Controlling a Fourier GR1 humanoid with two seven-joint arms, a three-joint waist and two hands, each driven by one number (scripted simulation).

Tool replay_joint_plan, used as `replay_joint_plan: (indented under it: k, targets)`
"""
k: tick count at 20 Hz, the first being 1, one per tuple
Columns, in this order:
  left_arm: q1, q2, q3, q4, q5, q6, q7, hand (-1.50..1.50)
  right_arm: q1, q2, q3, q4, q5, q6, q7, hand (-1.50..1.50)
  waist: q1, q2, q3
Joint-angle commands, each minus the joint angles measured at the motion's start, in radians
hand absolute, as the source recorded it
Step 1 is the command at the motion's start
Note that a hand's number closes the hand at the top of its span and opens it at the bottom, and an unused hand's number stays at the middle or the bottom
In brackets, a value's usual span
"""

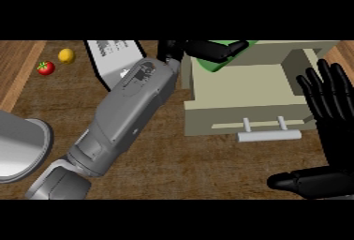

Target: Pick up the cup, place it into the drawer and close the drawer

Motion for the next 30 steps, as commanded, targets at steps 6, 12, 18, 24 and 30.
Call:
replay_joint_plan:
  k: [6,12,18,24,30]
  targets:
    - [-0.089,0.000,-0.164,0.183,0.113,0.049,-0.045,1.50,0.011,0.028,0.042,-0.009,0.010,0.007,-0.027,-1.50,-0.042,0.010,0.001]
    - [-0.078,0.000,-0.272,0.203,0.164,0.079,-0.040,1.50,-0.006,0.012,0.040,-0.002,-0.012,0.029,-0.016,-1.50,-0.067,0.013,0.001]
    - [-0.121,0.000,-0.370,0.238,0.146,0.100,0.010,-1.50,-0.087,-0.007,0.009,0.043,-0.030,0.020,0.009,-1.50,-0.064,0.018,0.002]
    - [-0.100,0.000,-0.349,0.234,0.216,0.088,-0.058,-1.50,-0.024,0.029,0.017,0.039,-0.044,0.025,-0.042,-1.50,-0.058,0.018,0.001]
    - [-0.089,0.000,-0.316,0.140,0.313,0.070,-0.126,-1.50,0.010,0.013,-0.003,0.030,-0.113,0.063,-0.020,-1.50,-0.030,0.005,0.001]
